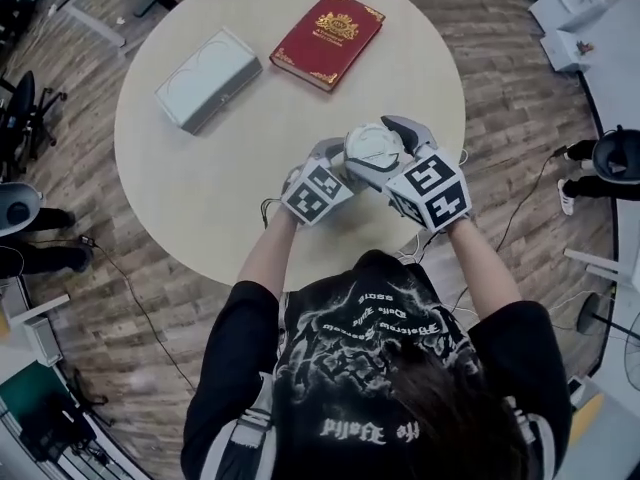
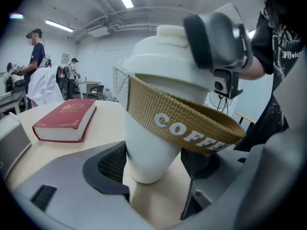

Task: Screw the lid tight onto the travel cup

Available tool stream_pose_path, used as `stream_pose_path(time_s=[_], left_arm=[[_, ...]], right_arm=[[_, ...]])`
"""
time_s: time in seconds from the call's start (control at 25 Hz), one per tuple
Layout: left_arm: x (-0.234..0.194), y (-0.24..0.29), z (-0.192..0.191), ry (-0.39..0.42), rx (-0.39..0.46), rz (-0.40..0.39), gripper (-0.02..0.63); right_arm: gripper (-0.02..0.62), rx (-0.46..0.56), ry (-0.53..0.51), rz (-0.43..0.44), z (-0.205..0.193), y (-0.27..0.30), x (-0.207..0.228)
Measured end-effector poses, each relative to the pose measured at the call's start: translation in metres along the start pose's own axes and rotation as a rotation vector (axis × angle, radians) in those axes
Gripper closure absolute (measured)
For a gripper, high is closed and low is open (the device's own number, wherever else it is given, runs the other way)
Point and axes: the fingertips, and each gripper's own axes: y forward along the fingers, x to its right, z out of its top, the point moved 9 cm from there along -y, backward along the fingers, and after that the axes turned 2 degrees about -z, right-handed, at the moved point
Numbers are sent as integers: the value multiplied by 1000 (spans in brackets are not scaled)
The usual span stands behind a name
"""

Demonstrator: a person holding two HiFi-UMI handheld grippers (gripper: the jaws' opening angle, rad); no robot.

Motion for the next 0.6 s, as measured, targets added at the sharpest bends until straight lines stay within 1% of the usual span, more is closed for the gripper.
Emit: stream_pose_path(time_s=[0.12, 0.44, 0.52, 0.6], left_arm=[[4, 0, -1, -32, 12, 50, 233], [13, 2, -6, -82, 39, 159, 239], [15, 1, -6, -83, 43, 163, 239], [15, 1, -6, -79, 39, 158, 240]], right_arm=[[187, 61, 82, -127, -4, -2, -6], [186, 138, 237, -396, -8, -1, -20], [184, 140, 252, -425, -7, -1, -22], [182, 149, 221, -399, -8, -2, -23]])
